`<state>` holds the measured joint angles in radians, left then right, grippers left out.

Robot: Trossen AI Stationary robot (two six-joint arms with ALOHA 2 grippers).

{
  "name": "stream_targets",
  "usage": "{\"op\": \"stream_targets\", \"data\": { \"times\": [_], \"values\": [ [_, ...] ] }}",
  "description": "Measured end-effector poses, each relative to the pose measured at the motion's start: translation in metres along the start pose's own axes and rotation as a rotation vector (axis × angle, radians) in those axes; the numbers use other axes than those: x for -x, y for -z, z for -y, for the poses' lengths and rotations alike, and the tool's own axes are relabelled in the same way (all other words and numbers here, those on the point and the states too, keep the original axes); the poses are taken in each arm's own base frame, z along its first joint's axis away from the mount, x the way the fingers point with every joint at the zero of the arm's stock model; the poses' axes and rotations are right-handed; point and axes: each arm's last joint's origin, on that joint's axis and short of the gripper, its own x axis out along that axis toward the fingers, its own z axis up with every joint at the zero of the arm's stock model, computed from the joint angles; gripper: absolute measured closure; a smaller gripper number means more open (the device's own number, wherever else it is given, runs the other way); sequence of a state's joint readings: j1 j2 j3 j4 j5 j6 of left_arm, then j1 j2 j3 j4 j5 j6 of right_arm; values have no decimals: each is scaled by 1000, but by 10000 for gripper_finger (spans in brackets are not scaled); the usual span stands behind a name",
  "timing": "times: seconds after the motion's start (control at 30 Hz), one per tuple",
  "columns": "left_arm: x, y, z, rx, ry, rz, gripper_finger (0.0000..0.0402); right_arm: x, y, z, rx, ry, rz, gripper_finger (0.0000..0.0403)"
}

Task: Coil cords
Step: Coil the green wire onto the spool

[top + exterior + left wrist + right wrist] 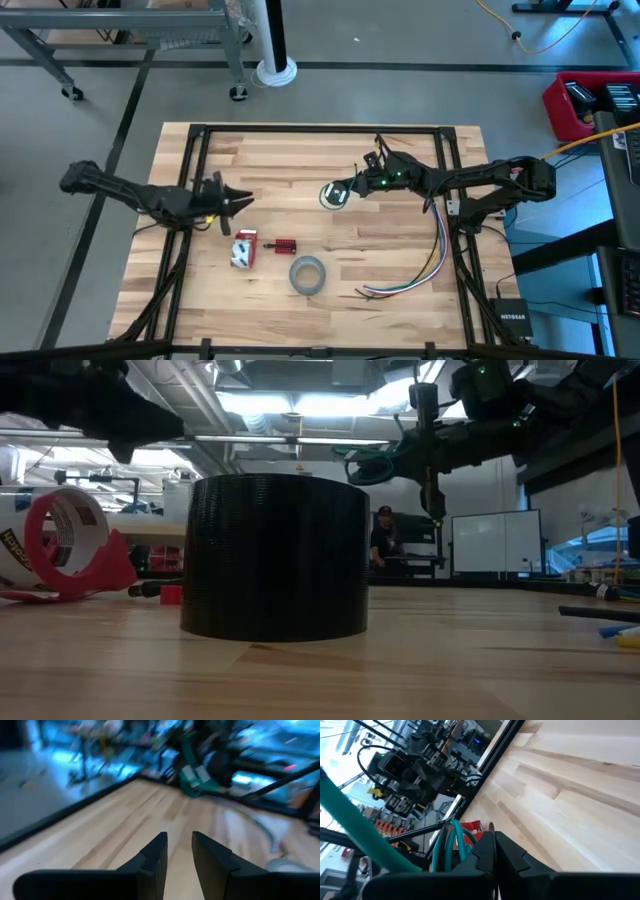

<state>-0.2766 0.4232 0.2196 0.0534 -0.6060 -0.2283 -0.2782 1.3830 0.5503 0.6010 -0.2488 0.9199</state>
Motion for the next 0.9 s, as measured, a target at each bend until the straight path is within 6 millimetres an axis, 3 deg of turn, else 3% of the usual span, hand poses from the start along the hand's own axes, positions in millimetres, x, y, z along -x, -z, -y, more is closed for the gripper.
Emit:
{"op": "stream_targets", "data": {
  "times": [0.13,0.3,0.9],
  "values": [
    [-1,16,-4,-28,86,99,320,0,0,-1,2,-10,-4,398],
    [-2,37,-13,-7,64,112,320,0,0,-1,5,-14,-10,398],
    [-8,36,-29,-156,-87,110,320,0,0,-1,7,-25,-16,398]
  ]
}}
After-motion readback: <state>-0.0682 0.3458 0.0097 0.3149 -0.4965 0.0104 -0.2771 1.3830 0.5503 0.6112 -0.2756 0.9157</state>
